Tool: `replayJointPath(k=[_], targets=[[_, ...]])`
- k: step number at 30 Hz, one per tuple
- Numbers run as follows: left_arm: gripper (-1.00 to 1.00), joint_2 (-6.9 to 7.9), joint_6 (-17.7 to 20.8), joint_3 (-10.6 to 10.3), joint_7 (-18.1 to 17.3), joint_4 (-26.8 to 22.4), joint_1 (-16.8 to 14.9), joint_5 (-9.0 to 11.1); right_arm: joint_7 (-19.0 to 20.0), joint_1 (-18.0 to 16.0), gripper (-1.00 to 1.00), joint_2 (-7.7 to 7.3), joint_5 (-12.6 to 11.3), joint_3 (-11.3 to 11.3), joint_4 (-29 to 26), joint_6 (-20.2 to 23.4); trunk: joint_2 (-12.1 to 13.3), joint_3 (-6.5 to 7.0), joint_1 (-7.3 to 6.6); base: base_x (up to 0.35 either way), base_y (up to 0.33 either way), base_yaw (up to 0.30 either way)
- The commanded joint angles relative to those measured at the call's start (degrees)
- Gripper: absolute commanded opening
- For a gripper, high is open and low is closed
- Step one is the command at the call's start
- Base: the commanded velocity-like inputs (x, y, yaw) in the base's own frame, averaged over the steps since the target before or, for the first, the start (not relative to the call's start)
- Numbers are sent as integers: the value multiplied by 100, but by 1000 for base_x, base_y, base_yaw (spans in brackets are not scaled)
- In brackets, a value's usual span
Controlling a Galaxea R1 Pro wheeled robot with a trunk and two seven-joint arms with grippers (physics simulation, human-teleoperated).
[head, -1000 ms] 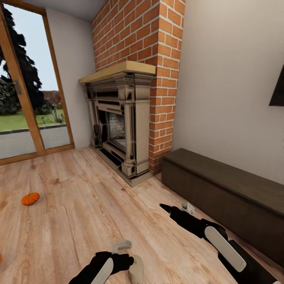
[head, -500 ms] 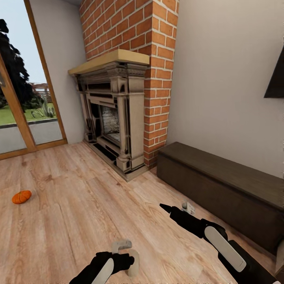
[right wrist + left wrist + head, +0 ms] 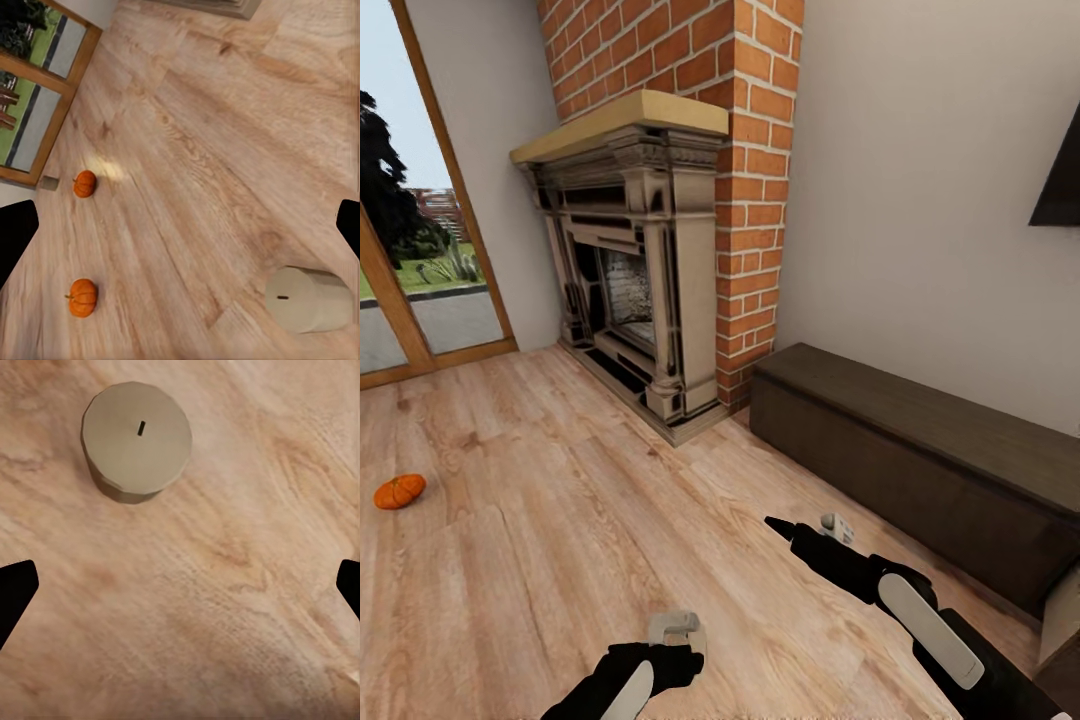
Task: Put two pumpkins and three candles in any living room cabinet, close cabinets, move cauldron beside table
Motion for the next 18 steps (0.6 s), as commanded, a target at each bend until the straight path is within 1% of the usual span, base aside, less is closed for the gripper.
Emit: replayJointPath(k=[1, 4, 7, 13, 18], targets=[[100, 3, 4, -16, 57, -10, -3, 59, -7, -5, 100, -5, -28, 10, -2, 4, -4, -24, 1, 0, 0, -139], [100, 3, -71, -17, 60, -10, -3, 60, -7, -3, 100, -5, -25, 10, -2, 4, -8, -78, 9, 0, 0, -121], [100, 4, -152, -24, 62, -10, -3, 66, -7, -5, 100, -5, -24, 9, -2, 8, -12, -142, 17, 0, 0, -29], [100, 11, -174, -25, 69, -10, -3, 63, -7, -4, 100, -5, -21, 10, -2, 9, -20, -270, 32, 0, 0, -23], [100, 12, -181, -26, 75, -10, -3, 59, -7, -3, 100, -5, -8, 8, -2, 9, -27, -355, 45, 0, 0, -176]])
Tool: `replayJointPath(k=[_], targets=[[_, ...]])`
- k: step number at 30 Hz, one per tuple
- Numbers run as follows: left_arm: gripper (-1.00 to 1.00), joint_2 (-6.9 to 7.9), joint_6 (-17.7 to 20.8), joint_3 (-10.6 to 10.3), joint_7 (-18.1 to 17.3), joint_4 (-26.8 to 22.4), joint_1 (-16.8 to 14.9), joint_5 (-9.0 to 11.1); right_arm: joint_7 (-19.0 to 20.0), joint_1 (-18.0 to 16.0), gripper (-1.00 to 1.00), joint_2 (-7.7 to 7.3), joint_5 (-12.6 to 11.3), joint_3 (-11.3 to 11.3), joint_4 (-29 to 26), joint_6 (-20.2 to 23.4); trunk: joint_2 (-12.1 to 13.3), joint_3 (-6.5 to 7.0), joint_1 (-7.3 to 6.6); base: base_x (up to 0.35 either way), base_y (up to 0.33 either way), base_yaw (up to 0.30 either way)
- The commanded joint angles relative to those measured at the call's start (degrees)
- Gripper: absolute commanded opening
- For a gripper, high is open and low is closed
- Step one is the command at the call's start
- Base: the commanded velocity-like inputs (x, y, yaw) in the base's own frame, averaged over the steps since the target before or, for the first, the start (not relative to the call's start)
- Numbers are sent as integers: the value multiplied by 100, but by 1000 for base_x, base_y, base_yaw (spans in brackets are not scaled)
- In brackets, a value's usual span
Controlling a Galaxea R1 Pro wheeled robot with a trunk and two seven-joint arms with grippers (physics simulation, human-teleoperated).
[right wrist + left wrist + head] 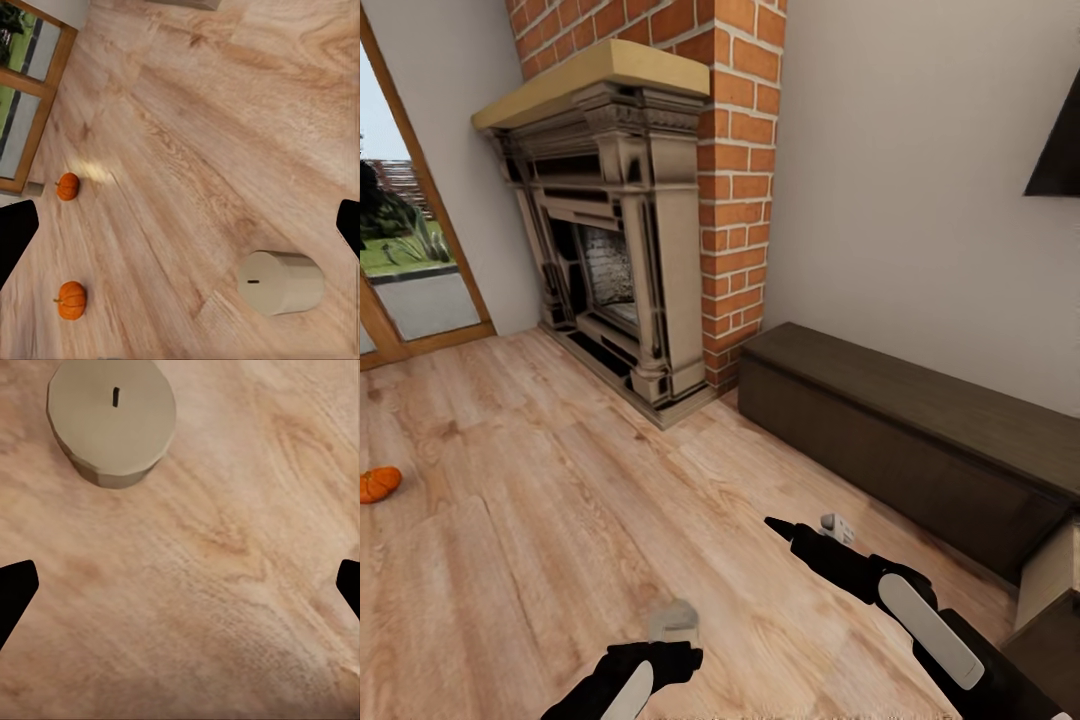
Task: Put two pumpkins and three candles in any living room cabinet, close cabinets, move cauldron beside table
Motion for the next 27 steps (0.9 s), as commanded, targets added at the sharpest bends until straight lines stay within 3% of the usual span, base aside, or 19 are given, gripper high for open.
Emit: replayJointPath(k=[1, 14, 20, 27], targets=[[100, 4, 10, -16, 58, -11, -3, 61, -7, -6, 100, -4, -31, 10, -2, 6, -4, -22, 1, 0, 0, -208], [100, 4, -51, 66, 105, 0, -3, 62, -7, -6, 100, -4, -30, 4, -2, 8, -21, -294, 35, 0, 0, -38], [100, -12, -351, 53, 846, 69, -3, 77, -7, -6, 100, -4, -30, 6, -2, 7, -29, -427, 50, 0, 0, 0], [100, -61, -417, 10, 1014, 77, -3, 72, -7, -6, 100, -4, -30, 6, -2, 11, -32, -472, 55, 0, 0, 0]])
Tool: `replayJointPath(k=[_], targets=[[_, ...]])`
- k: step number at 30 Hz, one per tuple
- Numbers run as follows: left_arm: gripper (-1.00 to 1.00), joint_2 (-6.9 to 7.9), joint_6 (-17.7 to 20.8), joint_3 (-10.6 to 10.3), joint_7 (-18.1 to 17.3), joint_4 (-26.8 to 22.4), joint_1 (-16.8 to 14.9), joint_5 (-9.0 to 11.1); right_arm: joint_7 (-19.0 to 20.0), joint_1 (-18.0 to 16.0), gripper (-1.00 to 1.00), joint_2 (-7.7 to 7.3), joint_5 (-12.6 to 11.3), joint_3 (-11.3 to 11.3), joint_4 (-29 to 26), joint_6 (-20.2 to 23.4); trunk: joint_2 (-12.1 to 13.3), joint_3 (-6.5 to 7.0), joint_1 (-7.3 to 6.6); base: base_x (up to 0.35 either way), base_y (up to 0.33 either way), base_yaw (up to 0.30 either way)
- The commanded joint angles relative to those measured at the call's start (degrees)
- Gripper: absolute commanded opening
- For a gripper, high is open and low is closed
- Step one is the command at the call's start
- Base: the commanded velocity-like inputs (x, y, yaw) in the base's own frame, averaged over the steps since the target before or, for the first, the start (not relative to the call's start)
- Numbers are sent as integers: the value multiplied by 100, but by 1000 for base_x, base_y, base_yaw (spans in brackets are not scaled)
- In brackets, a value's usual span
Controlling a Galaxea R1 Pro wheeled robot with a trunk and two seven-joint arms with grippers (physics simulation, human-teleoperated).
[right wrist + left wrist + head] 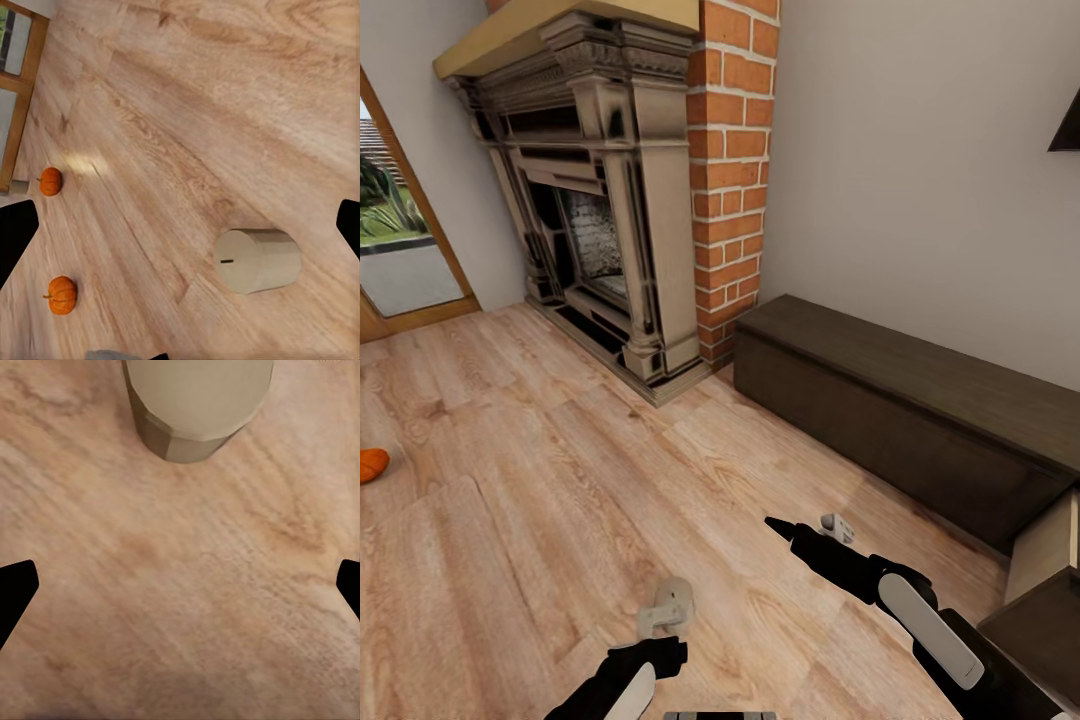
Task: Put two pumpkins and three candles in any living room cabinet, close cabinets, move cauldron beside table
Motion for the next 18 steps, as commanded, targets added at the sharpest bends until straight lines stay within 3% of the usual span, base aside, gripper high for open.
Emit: replayJointPath(k=[1, 8, 18], targets=[[100, 2, 6, -23, 59, -9, -4, 52, -7, -4, 100, -5, -30, 7, -3, 7, -2, -5, -1, 0, 0, 0], [100, -7, -2, -39, 65, -8, -4, 58, -7, -6, 100, -5, -30, 11, -3, 7, -2, -5, -1, 6, 0, 0], [100, -2, -6, -47, 63, -8, -4, 59, -7, -6, 100, -5, -30, 14, -3, 9, -2, -5, -1, 109, 0, 0]])
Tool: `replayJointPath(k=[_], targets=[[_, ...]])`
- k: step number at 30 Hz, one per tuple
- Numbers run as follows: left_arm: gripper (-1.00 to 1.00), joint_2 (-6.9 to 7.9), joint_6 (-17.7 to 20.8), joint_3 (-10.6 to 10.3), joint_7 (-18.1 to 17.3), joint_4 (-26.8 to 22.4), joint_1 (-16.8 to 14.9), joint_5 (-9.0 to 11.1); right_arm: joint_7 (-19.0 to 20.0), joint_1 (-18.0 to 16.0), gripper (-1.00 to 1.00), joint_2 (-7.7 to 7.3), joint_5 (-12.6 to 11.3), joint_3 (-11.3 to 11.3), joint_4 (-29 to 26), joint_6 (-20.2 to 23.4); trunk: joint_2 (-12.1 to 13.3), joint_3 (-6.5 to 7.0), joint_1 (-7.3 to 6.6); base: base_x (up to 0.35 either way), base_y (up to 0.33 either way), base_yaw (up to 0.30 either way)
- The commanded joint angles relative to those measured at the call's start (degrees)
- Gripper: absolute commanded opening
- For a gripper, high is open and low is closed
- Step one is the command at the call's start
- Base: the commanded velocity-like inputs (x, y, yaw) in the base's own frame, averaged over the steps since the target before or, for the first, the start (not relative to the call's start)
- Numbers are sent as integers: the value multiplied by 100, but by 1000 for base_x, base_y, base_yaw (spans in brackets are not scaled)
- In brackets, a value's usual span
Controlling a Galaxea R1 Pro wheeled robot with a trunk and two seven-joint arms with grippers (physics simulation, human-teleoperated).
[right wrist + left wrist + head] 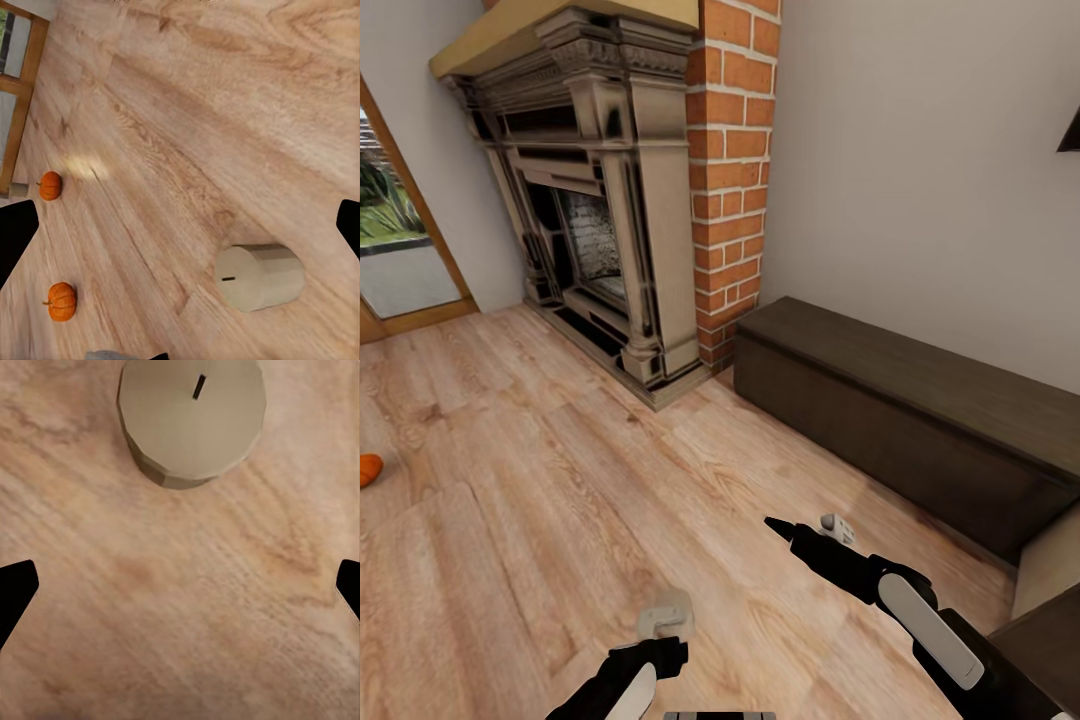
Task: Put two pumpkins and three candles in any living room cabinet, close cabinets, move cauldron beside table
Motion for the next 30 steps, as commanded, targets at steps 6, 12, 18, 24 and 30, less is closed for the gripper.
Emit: replayJointPath(k=[6, 12, 18, 24, 30], targets=[[100, 6, 8, -19, 49, -9, -4, 59, -7, -3, 100, -5, -30, 9, -3, 6, -2, -5, 0, 121, 0, 0], [100, 11, 8, -33, 45, -7, -4, 55, -7, -7, 100, -5, -30, 8, -3, 6, -2, -5, 0, 142, 0, 0], [100, 11, 8, -36, 45, 4, -4, 59, -7, -5, 100, -5, -30, 5, -3, 4, -2, -5, 0, 140, 0, 0], [100, 12, 8, -25, 45, 24, -4, 57, -7, -3, 100, -5, -24, 9, -3, 6, -2, -5, 0, 156, 0, 0], [100, 12, 8, -26, 45, 26, -4, 51, -7, -4, 100, -5, -22, 9, -3, 6, -2, -5, 0, 173, 0, 0]])
